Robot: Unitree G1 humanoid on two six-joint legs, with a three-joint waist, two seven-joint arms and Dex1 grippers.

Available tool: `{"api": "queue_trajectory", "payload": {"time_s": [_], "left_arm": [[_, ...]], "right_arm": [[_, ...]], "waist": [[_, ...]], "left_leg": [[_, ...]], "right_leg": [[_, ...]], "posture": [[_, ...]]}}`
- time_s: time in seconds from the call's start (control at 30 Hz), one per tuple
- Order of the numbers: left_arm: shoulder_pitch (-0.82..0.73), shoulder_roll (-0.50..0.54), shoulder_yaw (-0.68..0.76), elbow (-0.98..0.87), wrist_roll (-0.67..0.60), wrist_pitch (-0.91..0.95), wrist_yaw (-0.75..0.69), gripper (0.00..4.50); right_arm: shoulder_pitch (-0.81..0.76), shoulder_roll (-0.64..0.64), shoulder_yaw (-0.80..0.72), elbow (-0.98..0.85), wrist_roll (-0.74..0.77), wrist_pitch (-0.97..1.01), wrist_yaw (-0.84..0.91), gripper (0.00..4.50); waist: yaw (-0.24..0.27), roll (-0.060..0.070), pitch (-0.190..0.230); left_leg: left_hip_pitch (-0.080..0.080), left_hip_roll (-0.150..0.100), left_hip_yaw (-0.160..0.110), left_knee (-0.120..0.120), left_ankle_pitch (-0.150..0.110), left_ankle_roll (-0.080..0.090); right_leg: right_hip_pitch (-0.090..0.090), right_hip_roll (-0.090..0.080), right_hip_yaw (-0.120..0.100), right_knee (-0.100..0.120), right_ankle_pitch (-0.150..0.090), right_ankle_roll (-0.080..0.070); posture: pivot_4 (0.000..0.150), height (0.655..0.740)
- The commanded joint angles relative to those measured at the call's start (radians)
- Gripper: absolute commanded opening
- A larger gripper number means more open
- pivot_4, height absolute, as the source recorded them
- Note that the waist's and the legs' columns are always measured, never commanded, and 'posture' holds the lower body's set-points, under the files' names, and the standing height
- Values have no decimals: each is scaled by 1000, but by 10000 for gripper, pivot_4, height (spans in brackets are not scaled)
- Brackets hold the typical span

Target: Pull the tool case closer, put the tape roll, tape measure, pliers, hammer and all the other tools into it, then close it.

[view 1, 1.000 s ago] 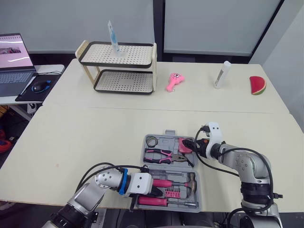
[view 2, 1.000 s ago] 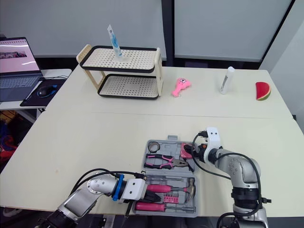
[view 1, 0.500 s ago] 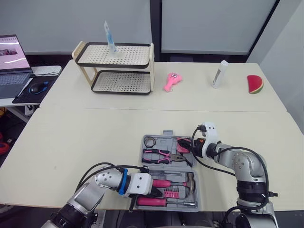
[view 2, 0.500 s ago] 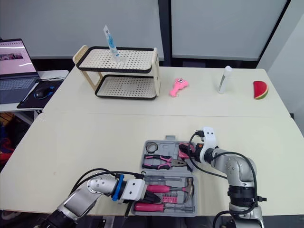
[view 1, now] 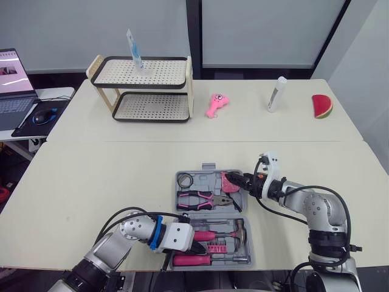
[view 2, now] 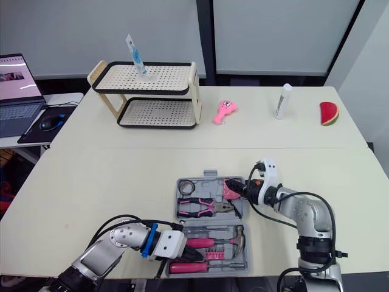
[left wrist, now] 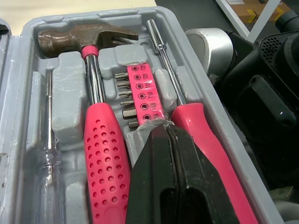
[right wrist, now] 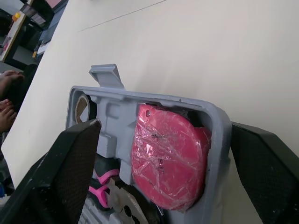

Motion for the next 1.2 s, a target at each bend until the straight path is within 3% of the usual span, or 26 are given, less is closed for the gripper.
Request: {"api": "queue_trajectory", "payload": {"time_s": [0.03,0.53,0.77,0.97,1.2], "left_arm": [[33,30,-34,67,72,34,-1,0],[32,38,-15,34,42,58,2,0],[50,66,106,-60,-140,124,-29,0],[132,192,274,-238,-362,290,-100,0],[269,328,435,-197,-396,284,-167,0]], "right_arm": [[-5,-7,64,-66,60,-23,83,44732],[12,-139,165,-154,37,-155,194,44732],[51,-249,210,-260,15,-208,255,44732],[74,-316,248,-331,-24,-274,266,44732],[146,-389,265,-469,-43,-309,253,44732]], "waist": [[-3,0,0],[-14,1,-1],[-14,0,-1],[-12,-1,0],[-10,-1,0]], "left_leg": [[0,0,0,0,0,0],[0,0,-1,0,0,0],[0,1,-2,1,0,0],[-3,1,-2,2,0,0],[-3,1,-2,1,0,0]], "right_leg": [[0,0,0,0,0,0],[0,1,0,0,0,0],[0,1,-1,1,0,0],[-1,1,-2,2,0,-1],[-2,1,-2,1,-1,-2]], "posture": [[1500,7350],[1500,7350],[1500,7350],[1500,7350],[1500,7350]]}}
